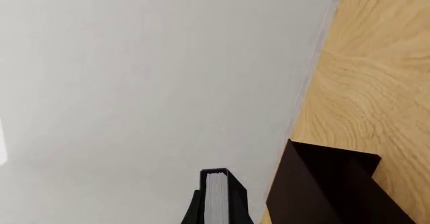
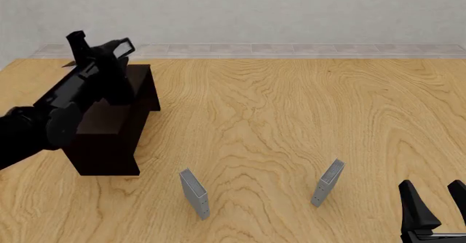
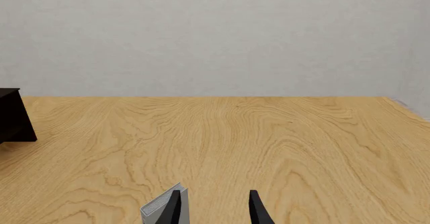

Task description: Pick up the book in the middle and place it on the cabinet shelf.

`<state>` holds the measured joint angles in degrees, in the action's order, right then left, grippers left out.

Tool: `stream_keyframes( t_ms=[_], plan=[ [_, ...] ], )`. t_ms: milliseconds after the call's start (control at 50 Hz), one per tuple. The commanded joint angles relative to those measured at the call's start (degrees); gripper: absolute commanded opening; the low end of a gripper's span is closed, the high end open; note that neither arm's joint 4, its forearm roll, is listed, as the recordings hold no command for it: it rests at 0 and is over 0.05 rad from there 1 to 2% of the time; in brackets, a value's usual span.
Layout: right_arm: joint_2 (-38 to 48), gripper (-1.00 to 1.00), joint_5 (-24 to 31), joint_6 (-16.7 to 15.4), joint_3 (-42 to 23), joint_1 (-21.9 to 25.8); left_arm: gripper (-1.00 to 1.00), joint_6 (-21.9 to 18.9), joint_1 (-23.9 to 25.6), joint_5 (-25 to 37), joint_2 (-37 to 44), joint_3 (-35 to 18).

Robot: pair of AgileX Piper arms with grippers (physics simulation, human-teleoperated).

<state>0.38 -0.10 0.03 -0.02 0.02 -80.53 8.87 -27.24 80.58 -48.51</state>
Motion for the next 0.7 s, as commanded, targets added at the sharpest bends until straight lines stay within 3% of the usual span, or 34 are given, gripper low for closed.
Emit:
stream_keyframes(
  t_ms=[20,80,160,280,700],
  plan=[
    [0.0,1.0,0.0,0.0,0.0,0.0,-1.0,-2.3,-1.5,-2.6,1.1,0.2],
    [0.0,1.0,0.0,0.0,0.0,0.0,-1.0,-4.6,-2.2,-4.8,2.9,1.3],
    [0.0,1.0,0.0,0.0,0.0,0.0,-1.0,-3.7,-2.0,-5.0,2.9,1.3],
    [0.0,1.0,0.0,0.0,0.0,0.0,-1.0,-6.5,-3.1,-8.4,6.2,2.5],
    [0.0,1.0,0.0,0.0,0.0,0.0,-1.0,-4.1,-3.1,-9.0,7.6,3.2]
  ],
)
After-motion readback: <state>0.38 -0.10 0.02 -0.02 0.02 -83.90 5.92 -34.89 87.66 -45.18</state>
